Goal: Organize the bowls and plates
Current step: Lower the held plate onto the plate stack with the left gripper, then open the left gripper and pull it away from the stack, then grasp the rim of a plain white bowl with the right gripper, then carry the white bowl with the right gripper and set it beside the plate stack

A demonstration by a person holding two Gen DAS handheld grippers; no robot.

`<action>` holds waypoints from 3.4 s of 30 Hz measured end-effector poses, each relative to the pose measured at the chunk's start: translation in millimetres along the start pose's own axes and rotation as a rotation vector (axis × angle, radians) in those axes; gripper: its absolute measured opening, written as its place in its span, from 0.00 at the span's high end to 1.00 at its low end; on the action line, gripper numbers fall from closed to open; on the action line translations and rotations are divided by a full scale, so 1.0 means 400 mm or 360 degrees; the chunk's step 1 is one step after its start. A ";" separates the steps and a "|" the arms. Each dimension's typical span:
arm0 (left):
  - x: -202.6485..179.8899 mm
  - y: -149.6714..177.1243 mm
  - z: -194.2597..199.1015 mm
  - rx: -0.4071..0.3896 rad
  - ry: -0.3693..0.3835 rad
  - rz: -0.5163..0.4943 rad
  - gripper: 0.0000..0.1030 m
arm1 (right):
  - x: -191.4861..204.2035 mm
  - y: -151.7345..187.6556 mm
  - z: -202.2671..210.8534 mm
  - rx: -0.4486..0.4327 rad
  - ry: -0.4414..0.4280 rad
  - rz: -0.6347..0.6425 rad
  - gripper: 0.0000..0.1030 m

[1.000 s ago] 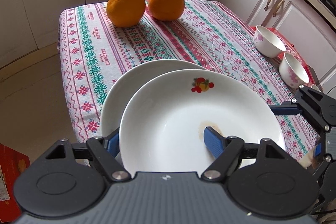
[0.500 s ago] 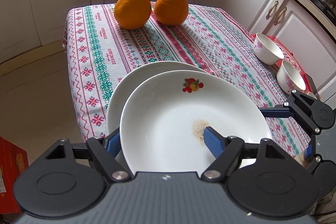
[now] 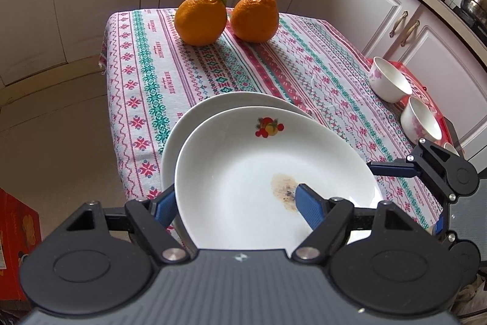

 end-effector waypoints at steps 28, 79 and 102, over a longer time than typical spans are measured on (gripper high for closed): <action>-0.007 -0.011 0.003 -0.0032 -0.0123 -0.0073 0.18 | -0.012 0.004 0.072 -0.0039 0.0047 -0.0001 0.00; -0.950 0.242 -0.252 -0.0380 0.0602 -0.0882 0.10 | -0.516 0.393 0.604 -0.0042 0.0669 -0.0838 0.17; -0.917 0.222 -0.198 -0.0403 0.0586 -0.0850 0.25 | -0.486 0.347 0.592 -0.0076 0.0549 -0.0870 0.27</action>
Point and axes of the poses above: each gripper's, at about its wrist camera, not at the fingertips, and z roughly against the way its jaws point, x to its left, y to its underside, the point moved 6 cm from there along -z, roughly the way its jaws point, and after that the axes turned 13 degrees about -x, right-handed, at the moved point
